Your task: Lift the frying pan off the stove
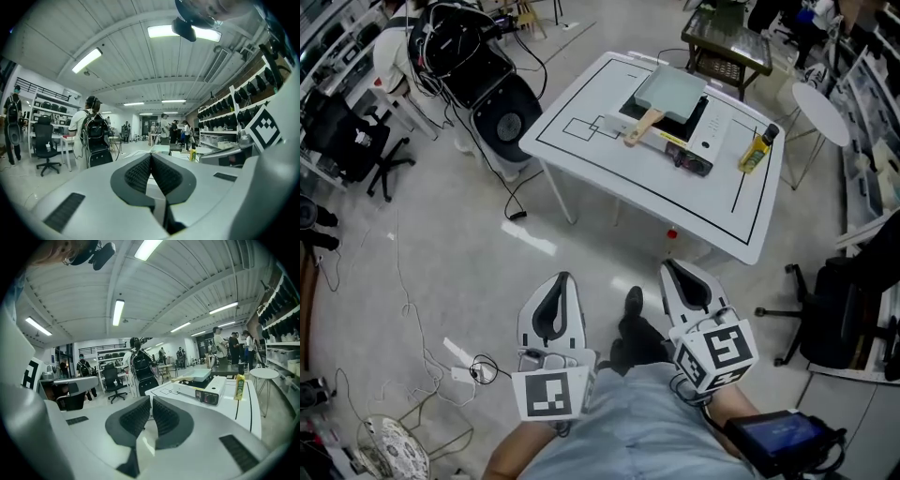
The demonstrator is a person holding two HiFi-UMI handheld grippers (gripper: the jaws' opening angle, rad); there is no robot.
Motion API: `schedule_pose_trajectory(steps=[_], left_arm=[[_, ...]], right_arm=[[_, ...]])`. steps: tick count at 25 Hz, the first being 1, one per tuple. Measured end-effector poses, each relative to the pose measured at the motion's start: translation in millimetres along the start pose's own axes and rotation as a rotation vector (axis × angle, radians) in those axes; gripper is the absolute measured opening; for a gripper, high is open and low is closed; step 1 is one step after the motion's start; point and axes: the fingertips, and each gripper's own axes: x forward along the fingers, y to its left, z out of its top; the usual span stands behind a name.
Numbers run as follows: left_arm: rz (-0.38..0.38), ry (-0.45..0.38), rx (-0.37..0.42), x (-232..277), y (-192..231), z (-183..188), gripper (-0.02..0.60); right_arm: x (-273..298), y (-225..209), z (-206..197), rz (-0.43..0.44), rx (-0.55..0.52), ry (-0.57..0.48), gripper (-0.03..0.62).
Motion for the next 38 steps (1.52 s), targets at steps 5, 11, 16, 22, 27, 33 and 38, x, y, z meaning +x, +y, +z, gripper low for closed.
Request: schedule_pose_trajectory(steps=[5, 11, 16, 22, 27, 33, 38], left_arm=[[-0.005, 0.035, 0.01, 41.5, 12.5, -14.0, 0.017], [-0.015, 0.069, -0.033, 107.0, 30.5, -22.3, 0.017], [-0.038, 0.09, -0.012, 167.5, 36.4, -21.0, 0.017], [-0.054, 0.111, 0.017, 239.5, 40.3, -15.9, 0.017], [-0.067, 0.101, 0.048, 280.0, 39.8, 2.5, 0.017], [-0.101, 0.034, 0.07, 304.3, 33.1, 32.8, 0.017], [-0.131, 0.014, 0.065, 324.1, 29.1, 41.4, 0.017]], right_arm=[[37.3, -23.8, -6.8, -0.016, 0.018, 0.022, 0.05], [94.4, -49.8, -3.1, -0.012, 0.035, 0.066, 0.049], [137.1, -84.5, 5.8, -0.032, 0.066, 0.086, 0.05], [188.5, -128.8, 19.3, -0.037, 0.096, 0.091, 0.049], [213.9, -153.9, 43.6, -0.046, 0.099, 0.054, 0.05], [225.2, -169.8, 78.6, -0.064, 0.08, -0.005, 0.051], [231.9, -184.8, 95.1, -0.091, 0.072, -0.025, 0.05]])
